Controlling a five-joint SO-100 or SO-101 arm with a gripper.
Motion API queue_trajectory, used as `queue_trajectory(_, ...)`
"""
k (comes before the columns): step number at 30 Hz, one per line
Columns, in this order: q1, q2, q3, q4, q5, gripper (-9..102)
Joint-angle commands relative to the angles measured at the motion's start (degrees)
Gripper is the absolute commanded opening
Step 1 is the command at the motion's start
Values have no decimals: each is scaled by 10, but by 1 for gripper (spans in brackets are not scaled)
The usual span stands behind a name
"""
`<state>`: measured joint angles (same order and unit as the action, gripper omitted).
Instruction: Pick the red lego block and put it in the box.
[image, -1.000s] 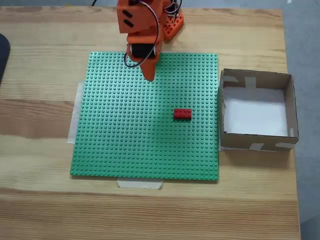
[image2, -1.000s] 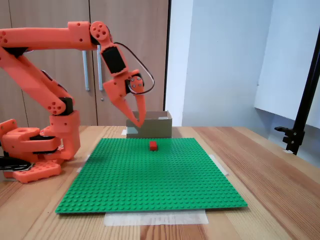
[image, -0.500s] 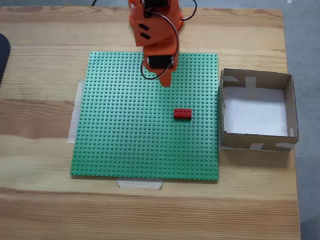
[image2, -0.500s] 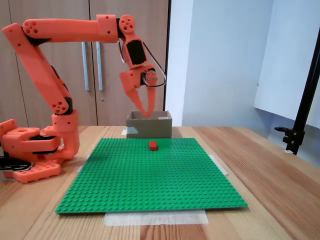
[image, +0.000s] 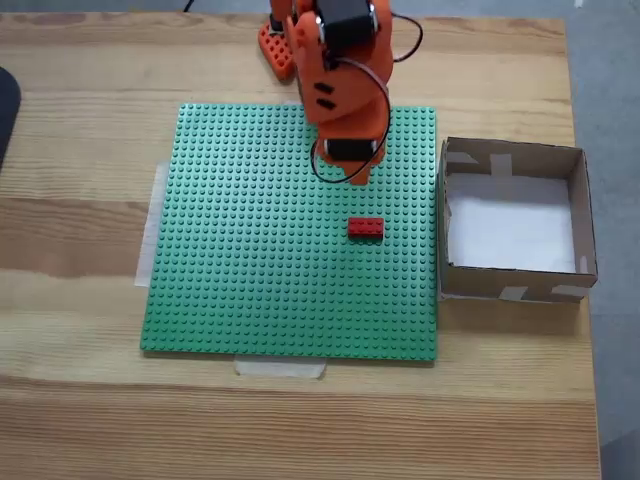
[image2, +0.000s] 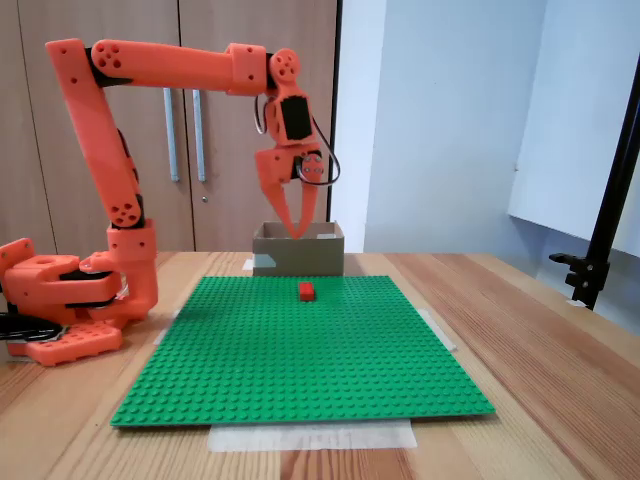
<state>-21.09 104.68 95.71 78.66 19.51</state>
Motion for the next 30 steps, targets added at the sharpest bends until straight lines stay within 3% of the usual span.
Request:
queue_trajectory(1, -14, -15, -40, 4, 10, 1)
queue_trajectory(13, -28, -80, -76, 11, 54, 10)
queue_trajectory(30, -23, -138, -50, -38, 56, 21)
